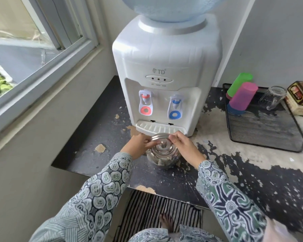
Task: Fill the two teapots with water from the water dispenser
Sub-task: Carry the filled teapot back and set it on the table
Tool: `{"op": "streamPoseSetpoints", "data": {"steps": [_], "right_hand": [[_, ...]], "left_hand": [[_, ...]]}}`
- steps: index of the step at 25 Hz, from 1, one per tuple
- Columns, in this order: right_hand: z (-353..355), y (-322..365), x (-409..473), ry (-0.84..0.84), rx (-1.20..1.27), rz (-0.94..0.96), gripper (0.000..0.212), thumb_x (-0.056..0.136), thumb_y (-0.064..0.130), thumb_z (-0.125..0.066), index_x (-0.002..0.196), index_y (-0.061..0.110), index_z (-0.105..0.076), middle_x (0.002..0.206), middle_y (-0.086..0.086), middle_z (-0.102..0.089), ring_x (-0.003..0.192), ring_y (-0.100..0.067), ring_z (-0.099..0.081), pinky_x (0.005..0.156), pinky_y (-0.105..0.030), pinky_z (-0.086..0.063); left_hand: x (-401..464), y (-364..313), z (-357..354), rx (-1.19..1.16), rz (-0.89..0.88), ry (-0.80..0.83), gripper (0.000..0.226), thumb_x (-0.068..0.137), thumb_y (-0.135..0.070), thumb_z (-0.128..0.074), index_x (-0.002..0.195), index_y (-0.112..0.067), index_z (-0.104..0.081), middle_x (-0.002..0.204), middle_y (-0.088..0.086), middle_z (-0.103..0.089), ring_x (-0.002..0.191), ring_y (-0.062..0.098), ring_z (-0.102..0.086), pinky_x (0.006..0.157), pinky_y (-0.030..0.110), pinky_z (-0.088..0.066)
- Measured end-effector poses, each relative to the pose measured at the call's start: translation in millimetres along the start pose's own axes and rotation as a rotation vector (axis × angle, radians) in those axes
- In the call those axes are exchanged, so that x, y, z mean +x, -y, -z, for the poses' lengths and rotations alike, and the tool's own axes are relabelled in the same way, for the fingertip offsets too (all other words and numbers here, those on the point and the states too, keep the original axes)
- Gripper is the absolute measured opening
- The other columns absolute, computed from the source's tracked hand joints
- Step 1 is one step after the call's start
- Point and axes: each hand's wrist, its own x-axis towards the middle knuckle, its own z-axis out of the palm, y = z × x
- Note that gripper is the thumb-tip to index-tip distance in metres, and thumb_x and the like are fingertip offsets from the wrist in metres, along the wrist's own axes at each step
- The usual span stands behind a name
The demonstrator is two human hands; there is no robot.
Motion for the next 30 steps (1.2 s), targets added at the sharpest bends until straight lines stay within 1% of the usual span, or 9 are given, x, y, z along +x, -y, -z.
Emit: {"op": "streamPoseSetpoints", "data": {"steps": [2, 5, 8, 11, 13, 15, 17, 22, 30], "right_hand": [[1, 1, 2, -0.053, -0.036, -0.003, 0.05, 0.074, 0.064, -0.035, 0.071, 0.015, -0.042, 0.062, 0.0, -0.039, 0.058, -0.017, -0.037, 0.054, -0.023, -0.031], [-2, 5, -3, -0.08, -0.021, -0.008, 0.075, 0.068, 0.073, -0.036, 0.081, 0.002, -0.057, 0.079, -0.009, -0.065, 0.069, -0.018, -0.057, 0.068, -0.025, -0.043], [-4, 16, -21, -0.165, 0.063, -0.055, 0.057, 0.086, 0.052, -0.039, 0.1, 0.003, -0.064, 0.102, -0.001, -0.066, 0.092, -0.013, -0.057, 0.075, -0.013, -0.037], [2, 19, -50, -0.339, 0.1, -0.064, 0.047, 0.085, 0.055, -0.04, 0.093, 0.017, -0.066, 0.106, -0.015, -0.069, 0.083, -0.033, -0.062, 0.075, -0.037, -0.049], [12, 15, -78, -0.483, 0.134, -0.107, 0.05, 0.076, 0.066, -0.04, 0.083, 0.023, -0.065, 0.097, -0.019, -0.07, 0.08, -0.04, -0.063, 0.077, -0.048, -0.051], [25, 8, -113, -0.643, 0.174, -0.142, 0.047, 0.081, 0.058, -0.045, 0.08, 0.015, -0.064, 0.086, -0.007, -0.073, 0.086, -0.037, -0.065, 0.084, -0.05, -0.05], [42, 0, -148, -0.792, 0.245, -0.153, 0.041, 0.086, 0.047, -0.048, 0.074, 0.01, -0.061, 0.078, -0.005, -0.07, 0.081, -0.038, -0.066, 0.077, -0.05, -0.052], [81, -41, -247, -1.16, 0.335, -0.194, 0.036, 0.085, 0.044, -0.052, 0.074, 0.011, -0.06, 0.061, 0.004, -0.059, 0.073, -0.029, -0.064, 0.066, -0.038, -0.048], [158, -124, -462, -1.547, 0.437, -0.246, 0.032, 0.071, 0.061, -0.057, 0.057, 0.032, -0.062, 0.066, 0.004, -0.064, 0.088, -0.029, -0.067, 0.088, -0.052, -0.05]], "left_hand": [[-4, -2, 3, -0.024, -0.005, -0.015, 0.033, 0.088, -0.037, -0.056, 0.09, -0.005, -0.066, 0.076, 0.01, -0.063, 0.065, 0.019, -0.054, 0.06, 0.026, -0.041], [-15, -9, 7, -0.06, -0.013, -0.012, 0.022, 0.09, -0.027, -0.054, 0.086, -0.006, -0.06, 0.077, 0.006, -0.059, 0.06, 0.013, -0.048, 0.051, 0.022, -0.035], [-26, -17, 14, -0.096, -0.064, -0.004, 0.022, 0.092, -0.023, -0.05, 0.089, -0.003, -0.06, 0.072, 0.005, -0.06, 0.053, 0.011, -0.044, 0.045, 0.015, -0.035], [-31, -39, 11, -0.172, -0.187, -0.031, 0.017, 0.093, -0.016, -0.049, 0.097, -0.004, -0.059, 0.09, 0.011, -0.068, 0.064, 0.018, -0.059, 0.055, 0.023, -0.045], [-38, -62, -5, -0.207, -0.261, -0.055, 0.022, 0.092, -0.019, -0.051, 0.102, -0.003, -0.06, 0.087, 0.011, -0.066, 0.059, 0.013, -0.055, 0.052, 0.018, -0.043], [-48, -89, -30, -0.235, -0.326, -0.028, 0.024, 0.091, -0.025, -0.052, 0.102, -0.006, -0.061, 0.082, 0.012, -0.066, 0.057, 0.015, -0.052, 0.05, 0.02, -0.042], [-55, -120, -55, -0.252, -0.386, 0.027, 0.027, 0.089, -0.032, -0.054, 0.097, -0.008, -0.062, 0.083, 0.012, -0.069, 0.068, 0.022, -0.06, 0.061, 0.029, -0.048], [-90, -204, -126, -0.284, -0.563, 0.248, 0.03, 0.088, -0.039, -0.053, 0.093, -0.011, -0.061, 0.087, 0.008, -0.069, 0.077, 0.024, -0.066, 0.07, 0.033, -0.056], [-190, -358, -297, -0.292, -0.799, 0.425, 0.025, 0.087, -0.04, -0.055, 0.091, -0.017, -0.065, 0.094, 0.01, -0.065, 0.087, 0.022, -0.061, 0.084, 0.036, -0.049]]}}
